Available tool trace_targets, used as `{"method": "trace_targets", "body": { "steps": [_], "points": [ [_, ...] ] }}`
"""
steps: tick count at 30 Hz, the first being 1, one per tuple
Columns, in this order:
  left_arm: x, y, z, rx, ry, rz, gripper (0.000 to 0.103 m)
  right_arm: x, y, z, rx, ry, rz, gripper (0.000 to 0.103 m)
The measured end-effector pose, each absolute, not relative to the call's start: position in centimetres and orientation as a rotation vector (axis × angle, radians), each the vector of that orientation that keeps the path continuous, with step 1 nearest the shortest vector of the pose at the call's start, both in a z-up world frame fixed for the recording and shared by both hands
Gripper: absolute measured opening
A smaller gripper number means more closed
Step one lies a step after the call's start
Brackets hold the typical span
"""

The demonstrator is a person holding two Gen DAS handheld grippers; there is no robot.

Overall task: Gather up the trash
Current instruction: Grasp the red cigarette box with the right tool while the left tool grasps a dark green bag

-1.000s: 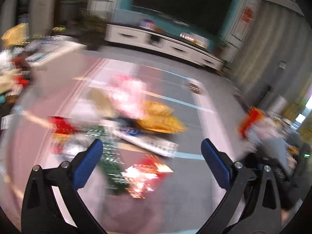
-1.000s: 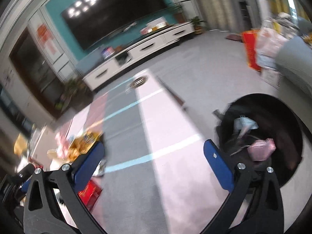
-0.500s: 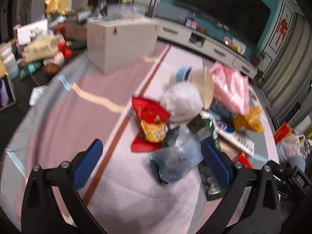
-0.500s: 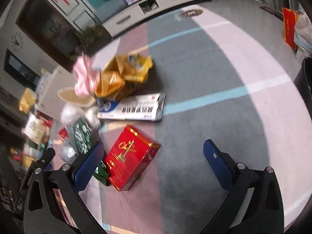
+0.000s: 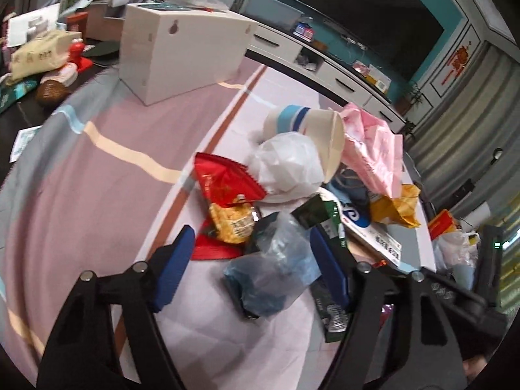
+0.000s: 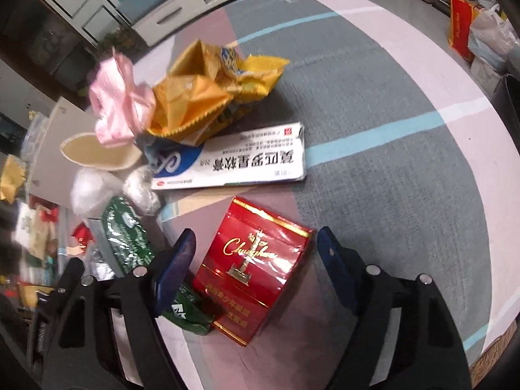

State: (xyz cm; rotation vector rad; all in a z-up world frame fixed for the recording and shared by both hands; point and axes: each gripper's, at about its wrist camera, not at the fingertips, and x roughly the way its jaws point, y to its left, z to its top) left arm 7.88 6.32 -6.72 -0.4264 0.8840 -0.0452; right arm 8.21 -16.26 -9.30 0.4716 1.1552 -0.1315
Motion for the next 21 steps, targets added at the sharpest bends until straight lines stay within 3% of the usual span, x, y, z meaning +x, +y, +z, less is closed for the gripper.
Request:
{"method": "trace_targets", "body": {
  "steps": [9,14,17,21],
  "points": [
    [8.9,5.4,-8.3,-0.476,0.959,-0.104,0.076,8.9,-12.5,-10.0,0.231,1.141,-0.197,0.077],
    [9.0,4.6,-9.5,-0.540,1.004,-0.177,0.075,8.2,-12.1,-10.3,0.143,1.109,-0.151,0.072],
    [8.8,4.1,-10.1,-0.582,1.016,-0.215,0.063,7.5,-13.3,-10.1,0.144,1.113,-0.113,0.066],
    [8.5,3.3,-10.4,-0.582,1.018,-0.213,0.057,7.5,-15.3,-9.5,0.164,1.119,-0.083,0.063]
  ]
}}
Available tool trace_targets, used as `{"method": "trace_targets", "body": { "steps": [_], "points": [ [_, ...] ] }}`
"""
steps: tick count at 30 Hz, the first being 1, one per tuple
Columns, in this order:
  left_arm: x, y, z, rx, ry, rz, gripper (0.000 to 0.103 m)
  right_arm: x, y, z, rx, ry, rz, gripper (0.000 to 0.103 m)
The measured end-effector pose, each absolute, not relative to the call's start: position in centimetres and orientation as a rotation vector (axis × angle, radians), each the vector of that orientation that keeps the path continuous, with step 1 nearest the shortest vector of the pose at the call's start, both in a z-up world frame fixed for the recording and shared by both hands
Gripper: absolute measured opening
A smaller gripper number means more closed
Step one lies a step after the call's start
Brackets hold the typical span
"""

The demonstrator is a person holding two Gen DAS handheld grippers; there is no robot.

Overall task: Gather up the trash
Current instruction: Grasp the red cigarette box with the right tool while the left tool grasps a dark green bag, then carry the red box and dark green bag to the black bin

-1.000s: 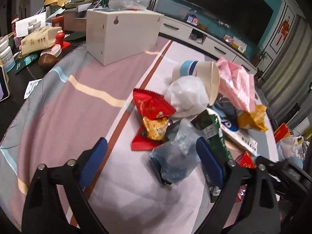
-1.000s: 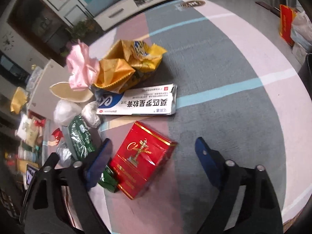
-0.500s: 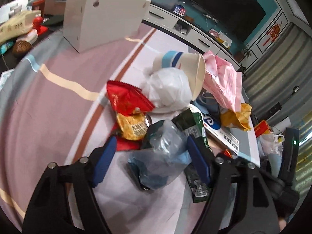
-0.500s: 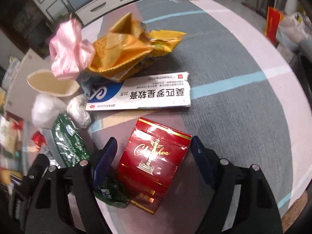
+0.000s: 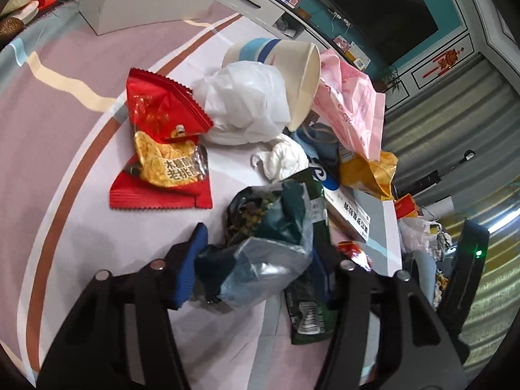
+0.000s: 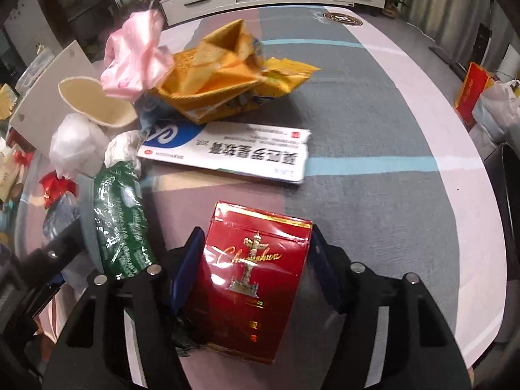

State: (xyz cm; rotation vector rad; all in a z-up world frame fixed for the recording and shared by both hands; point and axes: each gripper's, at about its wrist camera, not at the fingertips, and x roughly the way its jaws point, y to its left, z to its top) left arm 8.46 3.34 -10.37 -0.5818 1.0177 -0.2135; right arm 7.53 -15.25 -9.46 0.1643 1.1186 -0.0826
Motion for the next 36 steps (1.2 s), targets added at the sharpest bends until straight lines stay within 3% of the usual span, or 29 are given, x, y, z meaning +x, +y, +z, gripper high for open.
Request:
{"method": "trace_targets", "body": {
  "steps": [13,36],
  "points": [
    [5.0,2.8,-7.4,-0.461,0.907,-0.105,0.051,6.5,-16.6,-6.6,0.132,0.961,-0.049,0.061],
    [2.5,0.5,-5.1,-0.352,0.824,-0.045,0.051,4.9,-18.8,-5.7,0.184,0.905,-0.029,0.061]
  ]
}}
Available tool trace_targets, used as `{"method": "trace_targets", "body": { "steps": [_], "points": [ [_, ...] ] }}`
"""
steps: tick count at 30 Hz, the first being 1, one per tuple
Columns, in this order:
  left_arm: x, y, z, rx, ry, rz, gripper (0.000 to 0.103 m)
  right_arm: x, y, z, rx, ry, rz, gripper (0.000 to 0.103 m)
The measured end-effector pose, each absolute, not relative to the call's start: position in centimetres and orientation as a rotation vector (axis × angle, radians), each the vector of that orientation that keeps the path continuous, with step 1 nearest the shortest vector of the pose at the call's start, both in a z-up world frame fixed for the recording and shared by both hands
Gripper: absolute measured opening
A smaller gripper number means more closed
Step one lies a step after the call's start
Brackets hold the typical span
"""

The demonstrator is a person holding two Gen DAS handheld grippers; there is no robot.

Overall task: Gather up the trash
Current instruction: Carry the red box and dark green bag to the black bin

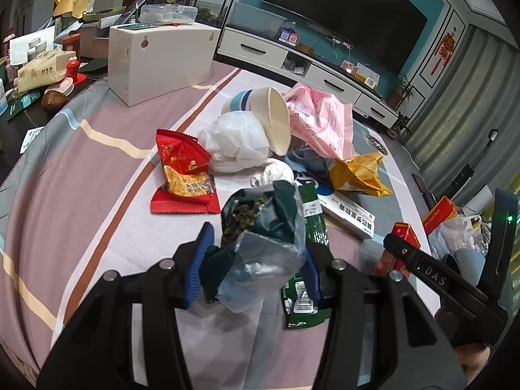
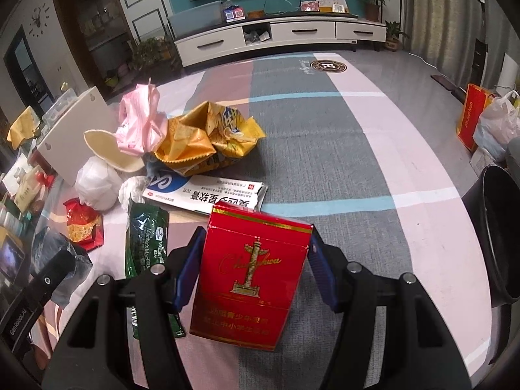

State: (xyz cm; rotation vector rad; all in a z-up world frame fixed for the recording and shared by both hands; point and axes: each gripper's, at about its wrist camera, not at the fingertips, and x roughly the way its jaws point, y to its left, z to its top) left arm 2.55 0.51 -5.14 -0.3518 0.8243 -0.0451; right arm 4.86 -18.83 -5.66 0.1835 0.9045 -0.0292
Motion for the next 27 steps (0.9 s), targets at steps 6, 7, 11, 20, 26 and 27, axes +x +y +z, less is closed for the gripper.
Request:
{"method": "trace_targets", "body": {
  "steps": [6,7,11,20,26,27],
  "points": [
    [2.1,0.6,-4.5,-0.352,0.799,-0.048,0.051,4.4,-18.7,-4.7,0.171,0.865,-0.040,0.061],
    [2.1,0.6,-4.4,-0.350,0.796,-0.047,0.051,4.3,-18.7,-4.6,0.167,0.861,-0.041,0.061],
    [1.8,0.6,-4.0,-0.353,0.784,-0.050,0.051,4.1,-18.5,-4.2,0.159,0.850,-0.035,0.061],
    [0.9,-0.1,-2.6,-0.346,0.741,-0.070,0.051,3.3,-18.4,-2.8,0.160,0.810,-0.015,0.061],
    [0.8,-1.2,-1.8,-0.341,0.743,-0.084,0.051,2.6,-19.0,-1.4,0.163,0.785,-0.022,0.061],
    [0.7,-1.6,-1.6,-0.338,0.742,-0.091,0.051,2.5,-19.2,-1.1,0.167,0.780,-0.019,0.061]
  ]
}}
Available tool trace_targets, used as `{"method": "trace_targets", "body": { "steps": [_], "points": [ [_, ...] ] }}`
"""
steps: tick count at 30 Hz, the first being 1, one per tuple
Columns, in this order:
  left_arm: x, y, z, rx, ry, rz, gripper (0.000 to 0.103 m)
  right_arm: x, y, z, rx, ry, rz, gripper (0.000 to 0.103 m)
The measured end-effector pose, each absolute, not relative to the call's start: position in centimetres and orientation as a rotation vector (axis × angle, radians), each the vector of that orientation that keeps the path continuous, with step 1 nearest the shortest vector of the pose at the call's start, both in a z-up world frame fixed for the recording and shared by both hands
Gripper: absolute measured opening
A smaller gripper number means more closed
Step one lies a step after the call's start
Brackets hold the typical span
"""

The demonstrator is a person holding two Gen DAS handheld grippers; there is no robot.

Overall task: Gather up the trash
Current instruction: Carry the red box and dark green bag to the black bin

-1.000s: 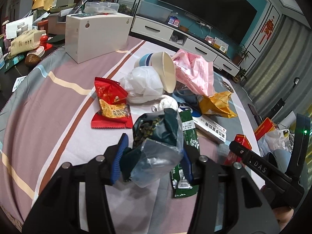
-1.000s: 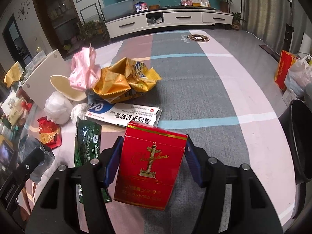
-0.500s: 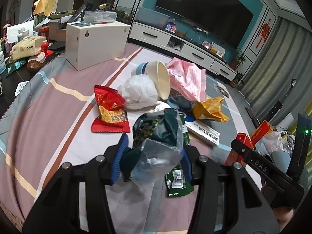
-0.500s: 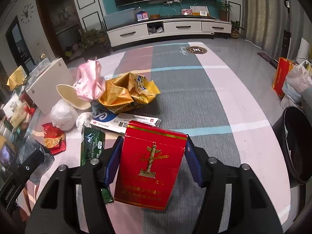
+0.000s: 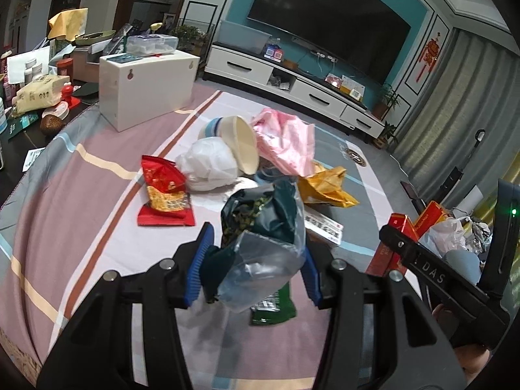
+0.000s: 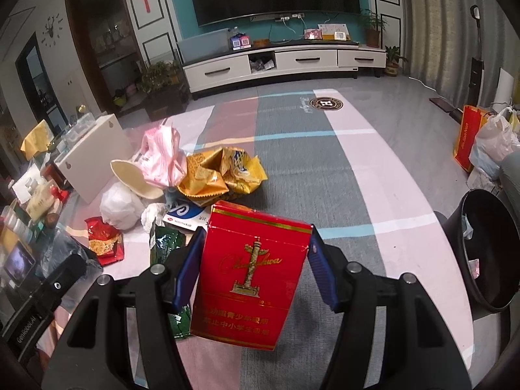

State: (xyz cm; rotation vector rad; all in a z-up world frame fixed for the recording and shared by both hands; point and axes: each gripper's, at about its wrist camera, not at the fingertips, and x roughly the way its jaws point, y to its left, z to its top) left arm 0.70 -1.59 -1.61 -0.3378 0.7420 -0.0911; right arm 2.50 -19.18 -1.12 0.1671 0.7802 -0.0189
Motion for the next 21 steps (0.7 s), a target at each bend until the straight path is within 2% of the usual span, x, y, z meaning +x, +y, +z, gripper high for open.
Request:
{"method": "trace_targets", "body": {
  "steps": [21],
  "points": [
    [-1.0,-11.4,2.5,-0.276,0.682,-0.216,0.051,-2.0,-26.8,3.6,0.281,0.650,-0.100,0.061]
  ]
}}
